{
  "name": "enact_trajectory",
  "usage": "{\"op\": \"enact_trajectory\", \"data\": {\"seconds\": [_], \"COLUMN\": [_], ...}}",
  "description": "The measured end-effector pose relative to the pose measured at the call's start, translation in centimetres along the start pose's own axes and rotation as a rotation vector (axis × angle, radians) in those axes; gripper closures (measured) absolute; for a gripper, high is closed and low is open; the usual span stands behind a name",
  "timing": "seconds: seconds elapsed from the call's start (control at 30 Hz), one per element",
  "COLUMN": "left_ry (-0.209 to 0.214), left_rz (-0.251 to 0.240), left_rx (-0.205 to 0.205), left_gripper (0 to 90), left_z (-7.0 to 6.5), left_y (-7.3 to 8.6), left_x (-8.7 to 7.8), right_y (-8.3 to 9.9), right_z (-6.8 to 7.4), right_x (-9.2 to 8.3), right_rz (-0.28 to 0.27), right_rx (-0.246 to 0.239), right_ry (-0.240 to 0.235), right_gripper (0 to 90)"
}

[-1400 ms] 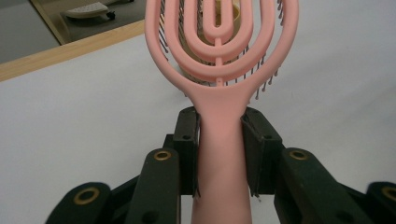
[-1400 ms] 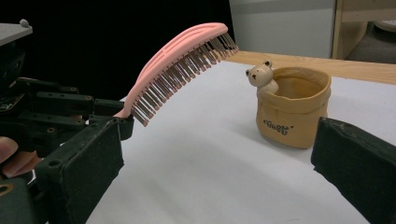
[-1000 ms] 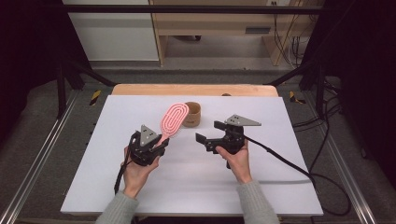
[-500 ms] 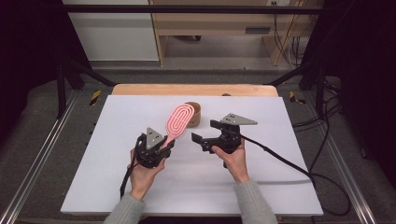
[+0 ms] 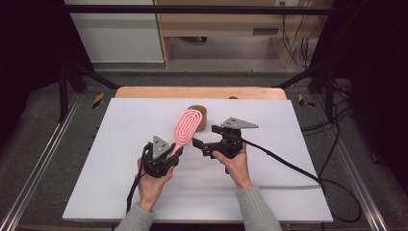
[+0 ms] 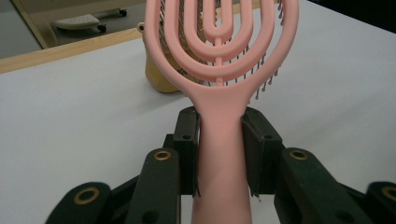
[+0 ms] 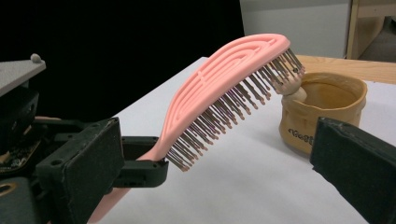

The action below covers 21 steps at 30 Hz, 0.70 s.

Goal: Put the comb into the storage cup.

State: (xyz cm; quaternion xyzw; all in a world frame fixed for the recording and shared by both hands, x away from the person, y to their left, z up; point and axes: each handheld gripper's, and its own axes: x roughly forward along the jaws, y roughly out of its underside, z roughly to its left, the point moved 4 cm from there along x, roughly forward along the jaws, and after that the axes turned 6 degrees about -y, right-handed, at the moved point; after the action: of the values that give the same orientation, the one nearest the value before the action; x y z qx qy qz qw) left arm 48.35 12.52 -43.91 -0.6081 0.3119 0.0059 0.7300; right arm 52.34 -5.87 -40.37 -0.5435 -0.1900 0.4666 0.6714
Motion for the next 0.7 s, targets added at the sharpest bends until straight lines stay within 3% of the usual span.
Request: {"op": "enact_trajectory", "data": {"seconds": [0.7], "left_ry": [0.017], "left_rz": [-0.023], "left_rx": [0.01], "left_gripper": [69.3], "left_z": [-1.5], "left_y": [0.1], "left_x": [0.2], "right_y": [0.3], "right_z": [-0.5], "right_x": [0.7], "right_rz": [0.008], "right_rx": [0.047], "right_ry": [0.017], "right_gripper": [4.1]}}
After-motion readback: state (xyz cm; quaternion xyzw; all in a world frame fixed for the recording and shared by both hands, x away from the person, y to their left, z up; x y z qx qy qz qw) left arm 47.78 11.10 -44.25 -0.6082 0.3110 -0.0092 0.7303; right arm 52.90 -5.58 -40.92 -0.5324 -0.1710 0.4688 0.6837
